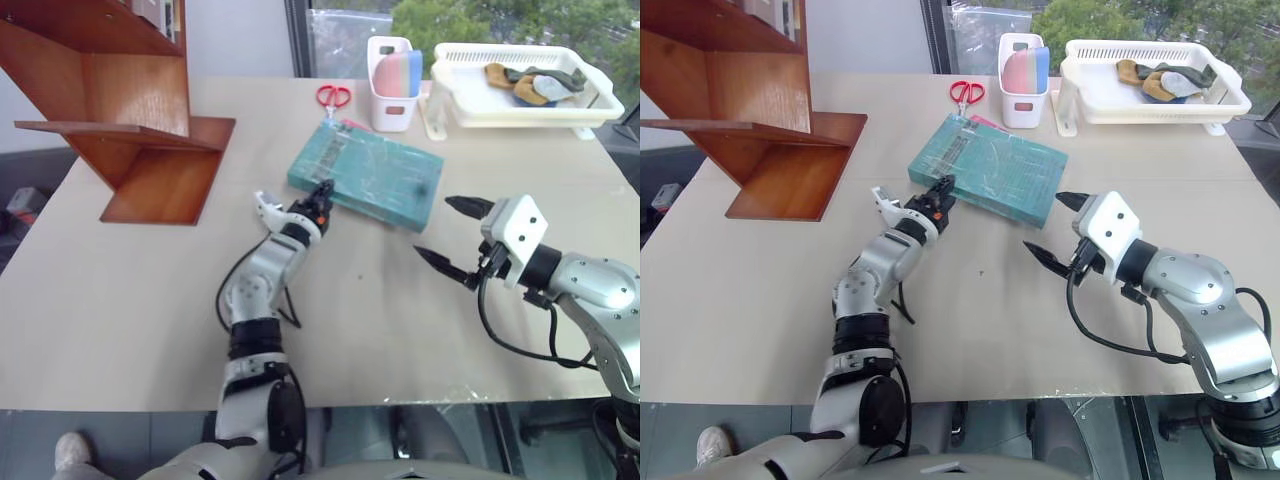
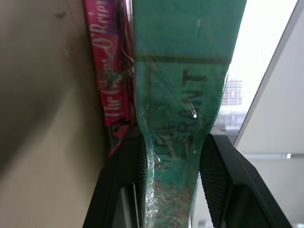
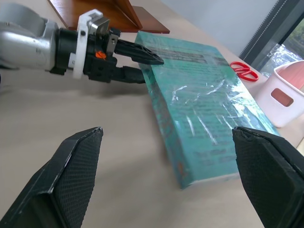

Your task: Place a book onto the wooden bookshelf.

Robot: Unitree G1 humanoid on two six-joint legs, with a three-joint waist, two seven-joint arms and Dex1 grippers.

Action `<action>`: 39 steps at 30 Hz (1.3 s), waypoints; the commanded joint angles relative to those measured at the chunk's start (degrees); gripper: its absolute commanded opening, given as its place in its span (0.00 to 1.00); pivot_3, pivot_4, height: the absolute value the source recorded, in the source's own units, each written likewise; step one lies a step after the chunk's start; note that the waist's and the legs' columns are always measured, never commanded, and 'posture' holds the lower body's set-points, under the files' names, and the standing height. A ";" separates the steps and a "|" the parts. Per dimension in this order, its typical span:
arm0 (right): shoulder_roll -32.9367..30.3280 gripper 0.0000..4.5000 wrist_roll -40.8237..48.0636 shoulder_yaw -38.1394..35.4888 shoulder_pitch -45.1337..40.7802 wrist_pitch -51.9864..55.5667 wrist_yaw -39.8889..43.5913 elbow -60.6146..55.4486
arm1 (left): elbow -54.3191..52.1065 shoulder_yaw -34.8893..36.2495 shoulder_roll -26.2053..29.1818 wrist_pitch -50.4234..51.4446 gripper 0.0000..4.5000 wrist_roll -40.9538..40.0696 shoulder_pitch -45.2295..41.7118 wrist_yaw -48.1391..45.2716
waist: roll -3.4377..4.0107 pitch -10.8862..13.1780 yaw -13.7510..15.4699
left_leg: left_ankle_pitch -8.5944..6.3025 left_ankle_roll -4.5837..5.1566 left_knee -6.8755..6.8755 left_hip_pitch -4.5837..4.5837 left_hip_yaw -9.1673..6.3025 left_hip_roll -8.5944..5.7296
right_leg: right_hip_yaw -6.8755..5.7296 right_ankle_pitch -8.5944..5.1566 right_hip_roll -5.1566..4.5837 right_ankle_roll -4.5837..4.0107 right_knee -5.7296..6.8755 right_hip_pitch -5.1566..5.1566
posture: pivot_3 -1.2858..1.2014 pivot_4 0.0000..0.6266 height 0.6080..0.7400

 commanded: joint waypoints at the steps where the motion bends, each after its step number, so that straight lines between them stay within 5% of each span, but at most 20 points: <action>1: 0.59 1.00 -0.25 -0.05 -0.68 -1.71 -0.38 -0.57 | 7.43 0.70 6.72 5.52 0.28 1.83 -4.13 -4.70 | 0.00 0.00 0.01 | 0.00 0.00 0.00 0.02 0.00 0.00 | 0.00 0.00 0.00 0.00 0.06 -0.01 | 0.52 0.24 1.00; 8: 1.33 1.00 -0.98 -0.15 0.52 -1.75 -1.42 -1.52 | 21.84 3.03 13.17 5.27 0.28 7.40 -10.82 -11.71 | -0.01 0.00 -0.03 | -0.01 0.03 0.10 0.03 0.00 -0.01 | -0.03 0.00 -0.02 0.00 0.14 0.00 | 0.52 0.24 1.00; 15: 1.72 1.00 -1.19 -0.43 1.81 -2.00 -2.17 -2.37 | 28.21 5.86 10.92 3.24 0.28 10.14 -15.14 -11.24 | -0.01 0.00 -0.02 | -0.01 0.03 0.10 0.04 0.00 -0.01 | -0.03 0.00 -0.03 0.00 0.20 0.00 | 0.52 0.24 1.00; 22: 2.09 1.00 -1.55 -0.16 2.25 -2.40 -2.57 -2.33 | 27.43 9.88 9.45 4.53 0.96 10.44 -15.11 -8.51 | 0.00 -0.01 -0.21 | -0.01 0.02 0.11 0.04 0.01 -0.01 | -0.03 0.00 -0.04 0.00 0.24 -0.02 | 0.52 0.24 1.00; 30: 2.27 1.00 -1.95 0.20 1.74 -2.97 -2.49 -1.45 | 13.48 8.51 1.20 14.36 0.96 7.09 -6.26 -8.94 | 0.02 -0.02 -0.22 | 0.01 -0.01 0.11 0.06 0.01 -0.07 | -0.02 0.00 -0.13 0.00 0.31 0.00 | 0.52 0.24 1.00; 39: 2.13 1.00 -2.07 0.07 1.64 -2.72 -2.48 -1.83 | 13.47 8.07 -5.44 7.62 0.96 10.33 -6.26 -9.99 | 0.05 -0.04 0.28 | -0.01 0.03 0.17 0.08 0.01 -0.10 | -0.02 0.00 -0.13 0.00 0.36 0.02 | 0.52 0.24 1.00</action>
